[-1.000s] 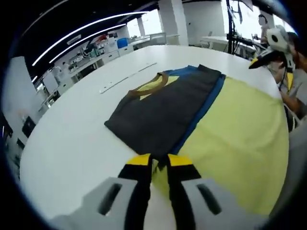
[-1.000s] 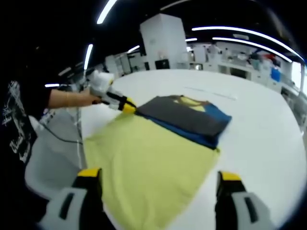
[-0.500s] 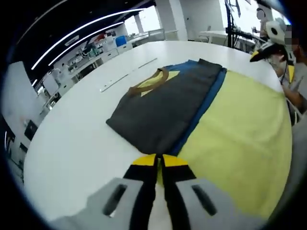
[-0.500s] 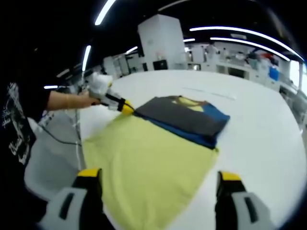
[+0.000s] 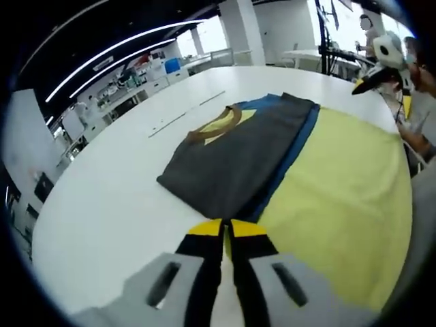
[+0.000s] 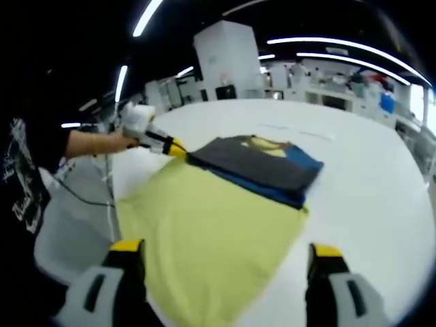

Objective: Fold the garment on the visible template until the final outline fits inside the template.

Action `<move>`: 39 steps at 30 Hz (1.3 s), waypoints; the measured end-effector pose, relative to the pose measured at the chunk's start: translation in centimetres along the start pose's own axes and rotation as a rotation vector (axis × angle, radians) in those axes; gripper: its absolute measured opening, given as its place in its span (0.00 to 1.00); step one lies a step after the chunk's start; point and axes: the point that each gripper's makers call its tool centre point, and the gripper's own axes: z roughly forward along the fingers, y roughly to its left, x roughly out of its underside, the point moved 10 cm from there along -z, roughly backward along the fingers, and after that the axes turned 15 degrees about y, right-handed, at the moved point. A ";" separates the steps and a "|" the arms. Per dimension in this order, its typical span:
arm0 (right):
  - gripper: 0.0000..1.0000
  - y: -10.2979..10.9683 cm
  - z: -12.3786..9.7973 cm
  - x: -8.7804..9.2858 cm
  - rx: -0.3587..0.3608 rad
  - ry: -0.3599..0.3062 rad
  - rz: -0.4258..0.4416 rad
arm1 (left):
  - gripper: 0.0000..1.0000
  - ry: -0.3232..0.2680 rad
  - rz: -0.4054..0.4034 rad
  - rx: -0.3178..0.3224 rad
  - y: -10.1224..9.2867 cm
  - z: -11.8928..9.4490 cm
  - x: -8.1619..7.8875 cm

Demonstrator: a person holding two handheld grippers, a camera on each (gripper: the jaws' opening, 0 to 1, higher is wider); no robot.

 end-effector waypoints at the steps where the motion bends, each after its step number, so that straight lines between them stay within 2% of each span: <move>1: 0.99 0.0 0.0 0.0 0.000 0.000 0.002 | 0.00 0.015 0.000 -0.001 0.0 0.2 0.4; 6: 0.99 -0.1 -0.1 0.2 0.004 -0.004 0.010 | 0.00 0.030 -0.015 -0.002 0.3 0.5 1.2; 9: 0.99 0.0 -0.1 0.3 -0.001 -0.003 0.012 | 0.00 0.063 0.000 -0.003 0.0 0.9 1.6; 21: 0.99 0.4 -0.1 0.2 -0.037 0.008 -0.008 | 0.03 0.055 -0.043 0.005 -0.3 0.4 1.7; 24: 0.99 0.5 -0.1 0.2 -0.045 0.014 -0.020 | 0.11 0.039 -0.061 0.021 -0.3 0.1 2.2; 27: 0.99 0.6 0.0 0.1 -0.054 0.027 -0.042 | 0.21 0.007 -0.118 0.066 -1.1 -0.7 2.4; 39: 0.99 1.5 0.1 0.3 -0.097 0.084 -0.140 | 0.55 -0.089 -0.154 0.156 -3.4 -4.4 2.9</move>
